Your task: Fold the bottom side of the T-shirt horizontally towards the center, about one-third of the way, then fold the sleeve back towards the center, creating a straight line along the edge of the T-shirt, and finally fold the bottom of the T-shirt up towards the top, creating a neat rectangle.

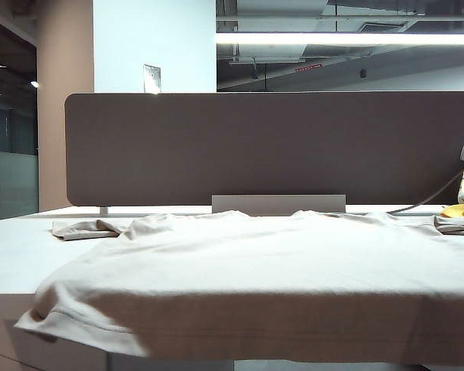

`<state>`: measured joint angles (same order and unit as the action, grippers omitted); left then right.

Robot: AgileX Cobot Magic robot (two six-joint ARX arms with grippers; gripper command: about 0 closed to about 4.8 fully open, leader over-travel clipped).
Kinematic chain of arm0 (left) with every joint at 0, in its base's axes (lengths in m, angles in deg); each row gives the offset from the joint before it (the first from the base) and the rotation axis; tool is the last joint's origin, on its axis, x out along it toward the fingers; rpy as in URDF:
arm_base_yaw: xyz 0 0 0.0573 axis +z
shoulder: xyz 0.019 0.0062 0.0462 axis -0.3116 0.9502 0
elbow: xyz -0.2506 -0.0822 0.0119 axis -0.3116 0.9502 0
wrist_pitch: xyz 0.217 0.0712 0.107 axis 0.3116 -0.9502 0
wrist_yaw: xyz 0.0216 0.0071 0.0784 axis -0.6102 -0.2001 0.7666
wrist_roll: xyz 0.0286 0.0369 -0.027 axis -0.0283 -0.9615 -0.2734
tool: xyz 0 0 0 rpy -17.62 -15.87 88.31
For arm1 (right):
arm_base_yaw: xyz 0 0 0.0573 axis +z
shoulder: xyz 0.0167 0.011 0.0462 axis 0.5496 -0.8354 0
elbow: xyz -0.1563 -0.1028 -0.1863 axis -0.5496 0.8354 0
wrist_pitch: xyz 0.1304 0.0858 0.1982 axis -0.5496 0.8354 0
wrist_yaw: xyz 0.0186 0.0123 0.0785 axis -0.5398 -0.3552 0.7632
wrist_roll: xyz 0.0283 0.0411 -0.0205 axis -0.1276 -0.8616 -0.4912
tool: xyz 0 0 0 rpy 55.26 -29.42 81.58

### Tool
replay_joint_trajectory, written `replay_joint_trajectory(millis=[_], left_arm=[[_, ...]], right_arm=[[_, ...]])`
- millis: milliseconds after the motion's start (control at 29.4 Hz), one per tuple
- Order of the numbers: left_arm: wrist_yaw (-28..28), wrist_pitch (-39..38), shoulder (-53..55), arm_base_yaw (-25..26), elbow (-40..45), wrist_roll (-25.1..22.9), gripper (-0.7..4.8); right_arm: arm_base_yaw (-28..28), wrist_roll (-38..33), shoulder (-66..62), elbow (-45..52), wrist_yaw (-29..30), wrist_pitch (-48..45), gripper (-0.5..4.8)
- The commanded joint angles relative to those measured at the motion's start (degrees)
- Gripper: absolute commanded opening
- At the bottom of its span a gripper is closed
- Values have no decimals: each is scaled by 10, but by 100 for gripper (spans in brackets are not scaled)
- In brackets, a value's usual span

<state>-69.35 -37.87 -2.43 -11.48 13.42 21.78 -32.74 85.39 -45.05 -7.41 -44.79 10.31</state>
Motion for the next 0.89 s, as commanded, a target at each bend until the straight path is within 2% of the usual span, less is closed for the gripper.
replay_joint_trajectory(millis=[34,375,443,511,579,784,852,886], left_arm=[[-7,-9,0,0,1,0,-4],[-9,-7,0,0,1,3,-5],[-9,-3,0,0,1,25,-5],[-14,2,0,0,1,80,-4],[-32,2,0,0,1,118,-3],[-101,1,0,0,1,133,-2],[-125,1,0,0,0,132,-2],[-129,1,0,-1,0,134,-2]], right_arm=[[0,0,0,2,1,-6,158],[1,0,0,2,6,-7,158],[1,0,0,2,5,-8,158],[1,-2,0,2,5,-18,158],[1,-8,0,2,6,-31,158],[1,-37,0,2,7,-48,156],[1,-80,0,0,8,-49,128],[1,-102,0,0,8,-49,98]])
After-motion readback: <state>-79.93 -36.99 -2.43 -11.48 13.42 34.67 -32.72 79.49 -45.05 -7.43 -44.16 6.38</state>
